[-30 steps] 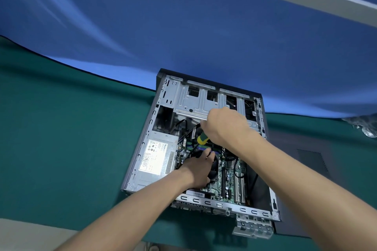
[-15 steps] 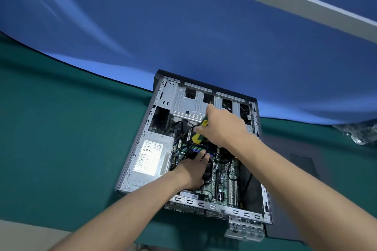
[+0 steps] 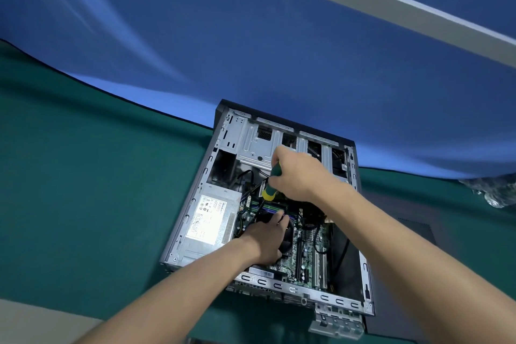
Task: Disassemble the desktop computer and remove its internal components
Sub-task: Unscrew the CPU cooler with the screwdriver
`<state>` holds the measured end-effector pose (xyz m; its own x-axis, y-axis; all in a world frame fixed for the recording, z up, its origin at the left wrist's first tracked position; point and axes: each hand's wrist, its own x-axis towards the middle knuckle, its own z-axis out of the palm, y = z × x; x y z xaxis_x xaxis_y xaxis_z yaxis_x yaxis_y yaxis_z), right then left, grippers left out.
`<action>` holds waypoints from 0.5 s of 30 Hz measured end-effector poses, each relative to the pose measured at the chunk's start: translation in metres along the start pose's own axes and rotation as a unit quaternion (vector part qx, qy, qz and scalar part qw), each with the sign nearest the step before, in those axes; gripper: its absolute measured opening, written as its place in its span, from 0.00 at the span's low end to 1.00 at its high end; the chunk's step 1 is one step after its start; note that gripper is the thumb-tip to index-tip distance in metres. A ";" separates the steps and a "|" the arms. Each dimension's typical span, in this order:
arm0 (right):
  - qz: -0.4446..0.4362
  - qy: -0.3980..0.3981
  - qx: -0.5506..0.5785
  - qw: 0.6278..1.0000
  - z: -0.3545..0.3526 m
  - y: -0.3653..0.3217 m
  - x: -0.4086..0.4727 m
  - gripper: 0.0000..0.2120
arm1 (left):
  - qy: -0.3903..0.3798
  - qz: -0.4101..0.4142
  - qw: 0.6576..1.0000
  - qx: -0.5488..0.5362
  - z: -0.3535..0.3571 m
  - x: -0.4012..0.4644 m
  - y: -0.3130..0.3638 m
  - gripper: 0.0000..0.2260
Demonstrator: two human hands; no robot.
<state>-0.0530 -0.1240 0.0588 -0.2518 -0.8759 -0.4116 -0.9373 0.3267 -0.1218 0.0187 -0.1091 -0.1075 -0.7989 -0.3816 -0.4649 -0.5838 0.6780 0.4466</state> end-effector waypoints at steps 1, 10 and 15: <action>0.007 -0.001 0.001 1.000 0.000 -0.001 0.000 0.13 | -0.002 -0.001 1.000 0.003 0.000 0.000 0.000 0.37; -0.017 0.001 0.035 0.999 0.003 0.007 0.001 0.10 | -0.025 -0.011 1.000 0.016 -0.002 -0.001 0.001 0.37; 0.044 0.096 -0.051 0.993 0.014 0.013 0.000 0.16 | -0.027 -0.011 0.999 0.032 -0.004 -0.004 0.002 0.37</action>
<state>-0.0617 -0.1152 0.0444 -0.3664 -0.9001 -0.2357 -0.9265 0.3763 0.0033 0.0201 -0.1089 -0.1012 -0.7756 -0.3636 -0.5160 -0.5899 0.7086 0.3872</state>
